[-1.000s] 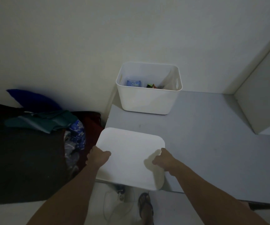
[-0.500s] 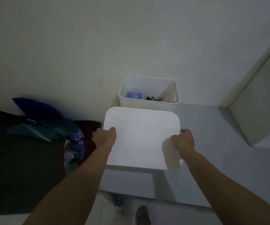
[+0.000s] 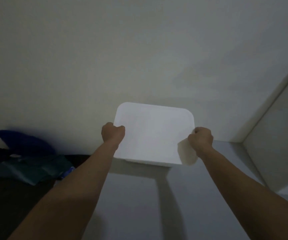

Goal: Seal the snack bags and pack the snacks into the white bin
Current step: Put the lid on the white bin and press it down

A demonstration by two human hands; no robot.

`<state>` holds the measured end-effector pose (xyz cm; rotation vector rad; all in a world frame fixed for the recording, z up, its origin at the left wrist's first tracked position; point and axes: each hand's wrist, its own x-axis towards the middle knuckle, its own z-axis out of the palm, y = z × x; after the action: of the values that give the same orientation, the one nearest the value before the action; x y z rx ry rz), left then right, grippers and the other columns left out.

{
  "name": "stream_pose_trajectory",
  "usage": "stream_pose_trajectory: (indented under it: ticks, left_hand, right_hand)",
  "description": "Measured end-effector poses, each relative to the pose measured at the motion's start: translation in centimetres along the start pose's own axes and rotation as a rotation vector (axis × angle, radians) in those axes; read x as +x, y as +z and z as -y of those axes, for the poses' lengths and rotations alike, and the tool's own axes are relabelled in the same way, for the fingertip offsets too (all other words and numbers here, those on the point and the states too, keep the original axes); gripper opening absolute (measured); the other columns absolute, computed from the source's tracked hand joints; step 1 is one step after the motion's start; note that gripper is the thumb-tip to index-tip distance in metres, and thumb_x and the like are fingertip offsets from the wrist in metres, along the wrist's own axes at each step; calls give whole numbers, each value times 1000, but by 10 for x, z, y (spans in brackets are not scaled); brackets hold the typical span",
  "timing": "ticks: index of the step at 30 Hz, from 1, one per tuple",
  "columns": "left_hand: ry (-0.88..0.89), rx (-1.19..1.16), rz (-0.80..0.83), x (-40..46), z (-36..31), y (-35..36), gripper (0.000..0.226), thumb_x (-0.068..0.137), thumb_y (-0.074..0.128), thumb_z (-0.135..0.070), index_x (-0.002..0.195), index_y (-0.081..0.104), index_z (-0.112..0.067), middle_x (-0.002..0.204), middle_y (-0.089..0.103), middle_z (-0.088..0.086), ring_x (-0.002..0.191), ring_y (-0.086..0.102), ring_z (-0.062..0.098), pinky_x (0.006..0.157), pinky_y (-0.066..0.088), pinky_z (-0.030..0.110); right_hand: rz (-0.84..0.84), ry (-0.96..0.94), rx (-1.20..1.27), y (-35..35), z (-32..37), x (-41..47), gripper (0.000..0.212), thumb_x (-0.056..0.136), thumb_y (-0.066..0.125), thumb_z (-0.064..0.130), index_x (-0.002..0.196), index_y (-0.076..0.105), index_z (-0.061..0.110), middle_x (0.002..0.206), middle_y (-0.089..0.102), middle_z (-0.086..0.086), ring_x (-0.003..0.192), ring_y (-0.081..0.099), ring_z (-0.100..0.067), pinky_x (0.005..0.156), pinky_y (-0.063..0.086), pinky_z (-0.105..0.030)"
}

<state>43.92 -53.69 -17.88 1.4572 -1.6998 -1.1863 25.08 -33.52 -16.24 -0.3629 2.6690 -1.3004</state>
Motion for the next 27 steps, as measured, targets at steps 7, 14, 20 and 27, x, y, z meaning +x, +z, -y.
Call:
stream_pose_trajectory:
  ticks: [7,14,20,27]
  left_hand:
    - [63,97,117,55,-24,35,16,78,56,-4,92,62,-1,87,61,11,75,56,27,61,41,26]
    - [79,208,163,96,-19,64,28,77,53,-4,103,61,6,106,64,21,95,61,36,76,48,36]
    - [76,218,61,106,-13,72,32,74,50,0,103,60,11,104,64,25,94,62,41,77,52,40]
    - [90,217,50,117,-3,60,25,75,46,8,78,61,-11,81,60,11,74,55,27,68,43,30]
  right_hand:
    - [13,-5,-85,25,8,78,22,81,50,1,93,68,-1,97,67,-20,93,61,-36,77,47,-32]
    - [36,23,-146,43,8,108,26,84,50,1,102,68,-4,108,66,-23,107,60,-40,90,48,-37]
    - [59,-20,-229,57,1,112,25,81,52,3,98,70,-2,101,68,-20,102,62,-37,84,48,-32]
    - [58,-46,-224,71,4,109,13,77,50,-2,72,62,-1,72,58,-12,73,53,-29,62,35,-26]
